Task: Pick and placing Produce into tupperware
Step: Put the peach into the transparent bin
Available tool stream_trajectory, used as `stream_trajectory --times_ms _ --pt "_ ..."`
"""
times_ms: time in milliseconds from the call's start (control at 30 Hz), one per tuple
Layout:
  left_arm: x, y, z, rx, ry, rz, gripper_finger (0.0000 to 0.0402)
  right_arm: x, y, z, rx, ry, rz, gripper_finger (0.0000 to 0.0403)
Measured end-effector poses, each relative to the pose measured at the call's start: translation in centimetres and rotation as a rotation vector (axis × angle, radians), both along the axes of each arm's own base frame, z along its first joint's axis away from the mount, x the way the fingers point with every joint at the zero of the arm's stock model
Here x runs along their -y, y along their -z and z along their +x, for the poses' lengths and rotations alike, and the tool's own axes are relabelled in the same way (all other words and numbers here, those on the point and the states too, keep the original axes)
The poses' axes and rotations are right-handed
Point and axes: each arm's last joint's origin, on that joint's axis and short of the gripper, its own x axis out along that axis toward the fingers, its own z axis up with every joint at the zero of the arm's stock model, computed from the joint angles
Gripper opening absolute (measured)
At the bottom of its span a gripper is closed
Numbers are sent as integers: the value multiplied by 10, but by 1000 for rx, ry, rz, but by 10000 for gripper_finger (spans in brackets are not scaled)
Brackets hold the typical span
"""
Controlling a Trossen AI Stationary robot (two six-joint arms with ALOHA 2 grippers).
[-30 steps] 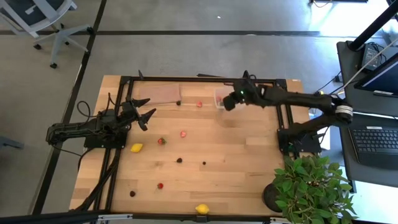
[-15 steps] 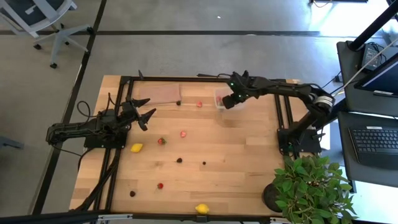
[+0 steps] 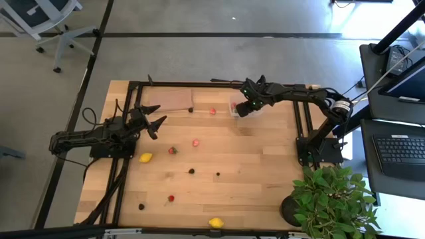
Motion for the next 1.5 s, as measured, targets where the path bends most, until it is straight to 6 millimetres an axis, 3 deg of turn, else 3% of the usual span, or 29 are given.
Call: stream_trajectory --times_ms 167,267,500,600,867,1067,1267,1500 --pt "0 0 0 0 0 0 291 1 -3 1 14 -28 -21 123" --pt "0 0 0 0 0 0 291 3 -17 4 33 -28 -34 139" --pt "0 0 0 0 0 0 291 8 -75 16 48 -99 -71 151" --pt "0 0 0 -1 0 1 291 5 -103 22 83 -211 -60 151" --pt "0 0 0 -1 0 2 291 -16 -157 21 147 -415 -84 151" --pt "0 0 0 -1 0 2 291 -55 -184 0 235 -545 -169 151" --pt "0 0 0 -1 0 2 291 -95 -186 -18 387 -640 -254 152" --pt "0 0 0 0 0 2 291 -124 -157 -37 502 -666 -249 152"
